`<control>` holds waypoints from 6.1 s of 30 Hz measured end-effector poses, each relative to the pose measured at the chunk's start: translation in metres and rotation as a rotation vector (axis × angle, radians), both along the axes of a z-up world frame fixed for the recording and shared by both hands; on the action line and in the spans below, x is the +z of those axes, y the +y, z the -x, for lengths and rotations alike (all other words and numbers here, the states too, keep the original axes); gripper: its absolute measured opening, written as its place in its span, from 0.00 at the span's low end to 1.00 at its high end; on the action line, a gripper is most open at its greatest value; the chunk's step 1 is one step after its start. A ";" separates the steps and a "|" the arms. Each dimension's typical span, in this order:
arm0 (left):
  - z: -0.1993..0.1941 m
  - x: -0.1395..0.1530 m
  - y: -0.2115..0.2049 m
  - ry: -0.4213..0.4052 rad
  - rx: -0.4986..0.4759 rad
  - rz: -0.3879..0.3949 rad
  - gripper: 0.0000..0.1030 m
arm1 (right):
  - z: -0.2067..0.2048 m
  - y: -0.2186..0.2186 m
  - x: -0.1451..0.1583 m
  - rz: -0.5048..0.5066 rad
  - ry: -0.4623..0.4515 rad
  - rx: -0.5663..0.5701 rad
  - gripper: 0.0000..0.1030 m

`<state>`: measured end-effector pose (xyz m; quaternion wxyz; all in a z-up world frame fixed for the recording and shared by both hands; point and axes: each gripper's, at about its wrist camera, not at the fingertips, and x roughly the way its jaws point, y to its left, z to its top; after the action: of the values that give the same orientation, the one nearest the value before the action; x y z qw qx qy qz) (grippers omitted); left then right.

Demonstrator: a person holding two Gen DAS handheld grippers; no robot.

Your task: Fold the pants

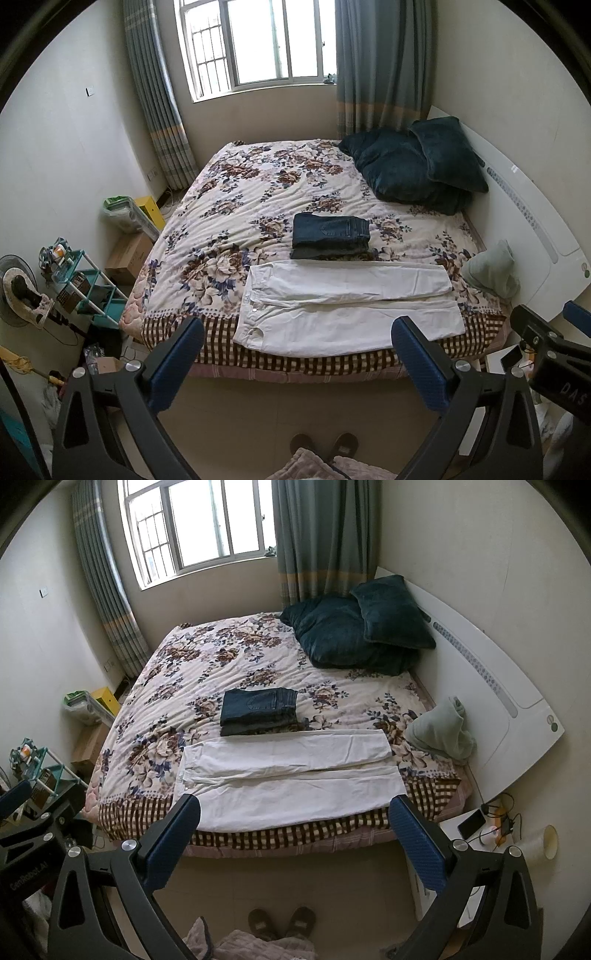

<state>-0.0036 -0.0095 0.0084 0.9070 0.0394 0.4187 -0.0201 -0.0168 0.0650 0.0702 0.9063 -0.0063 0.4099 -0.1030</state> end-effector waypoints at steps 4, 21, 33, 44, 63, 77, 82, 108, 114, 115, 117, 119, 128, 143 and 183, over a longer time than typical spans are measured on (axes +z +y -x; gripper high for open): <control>0.000 0.000 0.000 -0.002 0.000 -0.002 1.00 | 0.000 0.000 0.000 -0.001 0.000 0.000 1.00; 0.000 0.001 -0.002 -0.005 -0.001 -0.005 1.00 | 0.000 -0.002 0.000 -0.003 -0.001 0.003 1.00; -0.007 0.004 -0.003 -0.008 0.010 -0.008 1.00 | -0.007 0.013 0.002 -0.016 0.001 0.003 1.00; -0.067 -0.050 -0.016 -0.007 0.117 -0.066 1.00 | -0.081 -0.034 -0.052 -0.056 0.024 -0.028 1.00; -0.306 -0.227 -0.050 0.187 -0.018 -0.166 1.00 | -0.364 -0.111 -0.234 -0.034 0.222 -0.158 1.00; -0.518 -0.505 -0.092 0.553 -0.443 -0.336 0.76 | -0.642 -0.130 -0.536 0.168 0.603 0.200 1.00; -0.548 -0.585 -0.109 0.656 -0.564 -0.361 0.75 | -0.687 -0.150 -0.631 0.193 0.731 0.329 0.97; -0.506 -0.438 -0.091 0.535 -0.525 -0.193 0.10 | -0.634 -0.219 -0.616 0.005 0.652 0.514 0.07; -0.372 -0.443 -0.101 0.577 -0.320 -0.029 0.10 | -0.521 -0.176 -0.575 0.002 0.638 0.502 0.07; -0.349 -0.449 -0.090 0.597 -0.298 -0.016 0.10 | -0.503 -0.169 -0.577 0.021 0.646 0.513 0.07; -0.324 -0.462 -0.082 0.636 -0.252 -0.001 0.10 | -0.456 -0.159 -0.587 0.043 0.682 0.528 0.07; -0.296 -0.489 -0.076 0.703 -0.196 0.034 0.10 | -0.423 -0.159 -0.605 0.054 0.727 0.539 0.07; -0.259 -0.564 -0.065 0.828 -0.079 0.106 0.10 | -0.363 -0.162 -0.683 0.106 0.869 0.536 0.07; -0.252 -0.495 -0.069 0.728 0.041 0.040 0.89 | -0.348 -0.231 -0.632 -0.176 0.917 0.197 0.91; -0.279 -0.525 -0.088 0.627 0.082 -0.066 0.89 | -0.174 -0.563 -0.587 -0.591 0.550 -0.770 0.21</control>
<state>0.2755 -0.0974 -0.5162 0.7320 0.0437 0.6796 0.0187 0.1571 -0.4981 -0.5168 0.6262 0.3715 0.6154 -0.3019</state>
